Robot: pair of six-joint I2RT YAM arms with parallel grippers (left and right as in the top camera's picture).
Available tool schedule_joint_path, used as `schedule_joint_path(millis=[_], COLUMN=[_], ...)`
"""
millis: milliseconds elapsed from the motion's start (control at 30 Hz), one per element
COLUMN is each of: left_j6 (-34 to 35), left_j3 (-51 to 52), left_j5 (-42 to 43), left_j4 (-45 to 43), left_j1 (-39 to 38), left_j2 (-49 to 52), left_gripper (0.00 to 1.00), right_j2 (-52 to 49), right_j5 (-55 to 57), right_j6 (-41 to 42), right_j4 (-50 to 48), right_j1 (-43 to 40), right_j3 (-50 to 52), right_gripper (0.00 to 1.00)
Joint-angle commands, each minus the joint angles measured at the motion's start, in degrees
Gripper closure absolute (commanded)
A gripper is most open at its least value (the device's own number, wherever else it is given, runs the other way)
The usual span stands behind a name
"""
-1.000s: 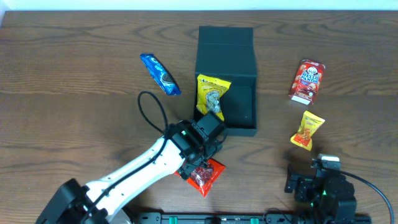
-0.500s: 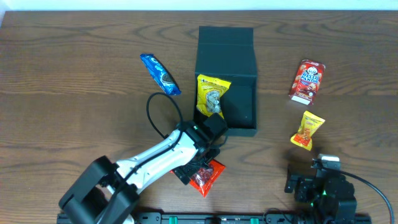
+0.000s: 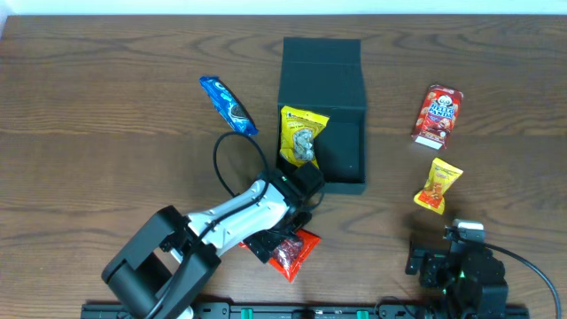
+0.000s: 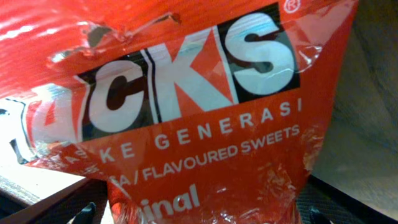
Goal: Pack container
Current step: 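Move the left gripper to the red Hacks packet and grasp it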
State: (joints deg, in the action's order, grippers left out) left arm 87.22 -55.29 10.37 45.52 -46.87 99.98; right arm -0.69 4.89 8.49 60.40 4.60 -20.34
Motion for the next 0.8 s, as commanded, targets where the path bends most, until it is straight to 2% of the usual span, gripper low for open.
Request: schedule_joint_path(millis=[0, 100, 400, 767], left_j6=[1.16, 1.14, 1.14, 1.14], left_j3=[0.44, 0.44, 0.44, 0.44], left_j5=[-0.20, -0.17, -0.15, 0.24], left_j4=[0.02, -0.37, -0.61, -0.63], left_j1=[0.42, 0.39, 0.37, 0.35], left_j2=[0.92, 0.92, 0.92, 0.92], left_gripper=[0.08, 0.19, 0.38, 0.46], right_j2=[0.31, 0.31, 0.31, 0.31], right_j5=[0.07, 0.07, 0.07, 0.07], right_j6=[-0.46, -0.44, -0.44, -0.46], right_j4=[0.26, 0.26, 0.24, 0.26], right_j1=[-0.57, -0.57, -0.57, -0.57], right_j3=[0.20, 0.20, 0.20, 0.20], right_gripper=[0.01, 0.01, 0.01, 0.01])
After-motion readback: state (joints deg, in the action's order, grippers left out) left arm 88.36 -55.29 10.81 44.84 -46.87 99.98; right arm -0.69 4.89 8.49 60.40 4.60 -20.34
